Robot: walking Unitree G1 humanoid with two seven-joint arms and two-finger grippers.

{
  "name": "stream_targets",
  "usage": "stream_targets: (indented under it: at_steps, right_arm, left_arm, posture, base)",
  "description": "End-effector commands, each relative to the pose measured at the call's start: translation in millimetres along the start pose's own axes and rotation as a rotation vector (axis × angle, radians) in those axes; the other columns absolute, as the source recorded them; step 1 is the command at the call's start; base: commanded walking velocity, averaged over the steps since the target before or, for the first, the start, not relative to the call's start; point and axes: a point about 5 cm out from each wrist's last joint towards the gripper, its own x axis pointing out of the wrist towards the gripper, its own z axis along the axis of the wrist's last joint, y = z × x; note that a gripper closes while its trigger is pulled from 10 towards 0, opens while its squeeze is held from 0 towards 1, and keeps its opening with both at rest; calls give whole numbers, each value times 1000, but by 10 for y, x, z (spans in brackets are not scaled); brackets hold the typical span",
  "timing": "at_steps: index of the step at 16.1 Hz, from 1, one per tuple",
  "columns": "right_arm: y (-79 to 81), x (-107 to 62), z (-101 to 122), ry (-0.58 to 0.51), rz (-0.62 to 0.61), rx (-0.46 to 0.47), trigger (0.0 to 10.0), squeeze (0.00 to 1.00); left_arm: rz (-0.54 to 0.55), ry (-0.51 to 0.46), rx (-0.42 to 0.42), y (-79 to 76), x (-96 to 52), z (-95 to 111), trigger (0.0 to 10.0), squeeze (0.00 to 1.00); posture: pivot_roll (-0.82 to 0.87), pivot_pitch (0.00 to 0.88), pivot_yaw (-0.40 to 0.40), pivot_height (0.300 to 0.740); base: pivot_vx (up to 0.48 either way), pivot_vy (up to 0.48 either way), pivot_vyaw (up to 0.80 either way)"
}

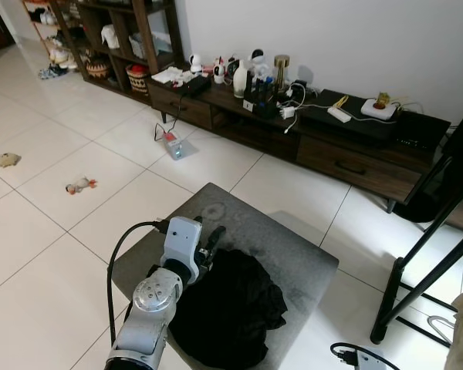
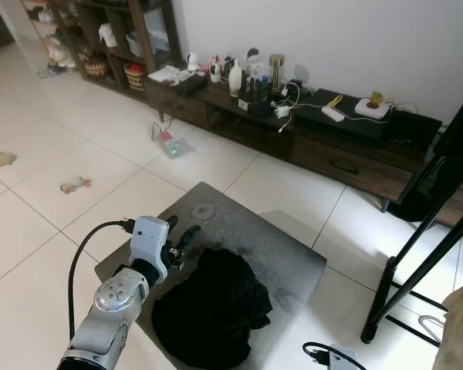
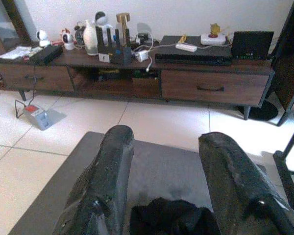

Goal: Hang hanger

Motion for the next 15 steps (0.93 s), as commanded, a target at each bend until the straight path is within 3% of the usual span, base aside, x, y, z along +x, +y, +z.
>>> stream_targets:
  at_steps: [1,15]
  right_arm:
    - [4,-5,-41,5,-5,25,10000,0]
    - [20,-3,-26,-3,11,15,10000,0]
  left_arm:
    - [4,6,-5,35,-19,-53,10000,0]
    - [-7,-6,-18,32,26,-53,10000,0]
  posture:
    - [-90,144,23,735]
    - [-88,143,24,685]
  base:
    - [0,0,0]
    - [0,0,0]
